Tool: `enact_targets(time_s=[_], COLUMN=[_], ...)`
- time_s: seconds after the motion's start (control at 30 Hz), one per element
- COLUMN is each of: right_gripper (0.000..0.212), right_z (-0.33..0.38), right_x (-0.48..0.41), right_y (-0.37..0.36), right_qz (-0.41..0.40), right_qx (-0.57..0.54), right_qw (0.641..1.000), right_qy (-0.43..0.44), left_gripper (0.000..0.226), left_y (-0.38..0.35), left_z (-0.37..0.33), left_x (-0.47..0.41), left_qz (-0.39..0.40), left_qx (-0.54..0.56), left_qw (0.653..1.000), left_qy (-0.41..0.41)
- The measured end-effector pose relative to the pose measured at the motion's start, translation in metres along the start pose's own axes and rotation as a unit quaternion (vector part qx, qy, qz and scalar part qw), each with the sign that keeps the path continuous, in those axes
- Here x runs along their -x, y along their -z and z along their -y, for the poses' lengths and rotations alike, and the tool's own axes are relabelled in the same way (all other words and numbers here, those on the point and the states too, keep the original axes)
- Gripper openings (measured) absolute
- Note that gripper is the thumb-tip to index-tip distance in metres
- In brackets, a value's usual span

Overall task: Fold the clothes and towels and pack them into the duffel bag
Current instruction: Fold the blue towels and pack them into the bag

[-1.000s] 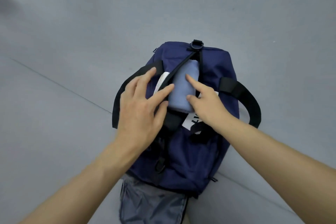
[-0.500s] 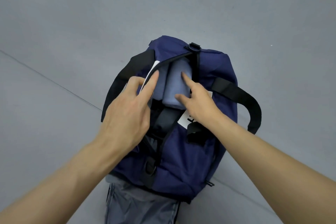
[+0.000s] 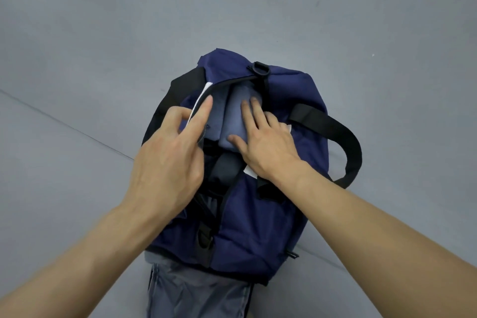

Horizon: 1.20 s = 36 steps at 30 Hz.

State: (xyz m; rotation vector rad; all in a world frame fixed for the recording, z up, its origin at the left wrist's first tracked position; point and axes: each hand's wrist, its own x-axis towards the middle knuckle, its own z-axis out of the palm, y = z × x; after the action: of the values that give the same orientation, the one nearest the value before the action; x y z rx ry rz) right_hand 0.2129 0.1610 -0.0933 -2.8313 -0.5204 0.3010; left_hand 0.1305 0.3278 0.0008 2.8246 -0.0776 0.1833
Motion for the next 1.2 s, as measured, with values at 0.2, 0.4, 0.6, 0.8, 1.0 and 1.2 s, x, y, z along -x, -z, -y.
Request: enact_targets(time_s=[0.2, 0.4, 0.6, 0.8, 1.0, 1.2], right_gripper=[0.076, 0.059, 0.054, 0.060, 0.063, 0.056], right_z=[-0.003, -0.045, -0.134, -0.214, -0.271, -0.312], right_x=[0.004, 0.083, 0.217, 0.366, 0.478, 0.535], right_y=[0.017, 0.070, 0.122, 0.164, 0.173, 0.146], right_qz=[0.026, -0.080, -0.131, -0.179, -0.228, -0.354], right_qx=[-0.094, -0.231, -0.245, -0.283, -0.325, -0.363], right_qw=[0.995, 0.969, 0.960, 0.929, 0.887, 0.807], right_qy=[0.017, 0.043, -0.044, -0.156, -0.235, -0.302], left_gripper=[0.057, 0.057, 0.074, 0.093, 0.098, 0.102], left_y=[-0.009, -0.016, -0.030, -0.041, -0.061, -0.089], left_z=[-0.015, -0.087, -0.197, -0.311, -0.421, -0.506], left_x=[-0.007, -0.020, -0.004, 0.023, 0.049, 0.073], left_qz=[0.001, -0.016, 0.148, 0.269, 0.370, 0.414], left_qx=[-0.019, 0.078, 0.374, 0.408, 0.366, 0.325], left_qw=[1.000, 0.994, 0.912, 0.855, 0.805, 0.767], left_qy=[0.006, -0.077, -0.082, -0.175, -0.284, -0.367])
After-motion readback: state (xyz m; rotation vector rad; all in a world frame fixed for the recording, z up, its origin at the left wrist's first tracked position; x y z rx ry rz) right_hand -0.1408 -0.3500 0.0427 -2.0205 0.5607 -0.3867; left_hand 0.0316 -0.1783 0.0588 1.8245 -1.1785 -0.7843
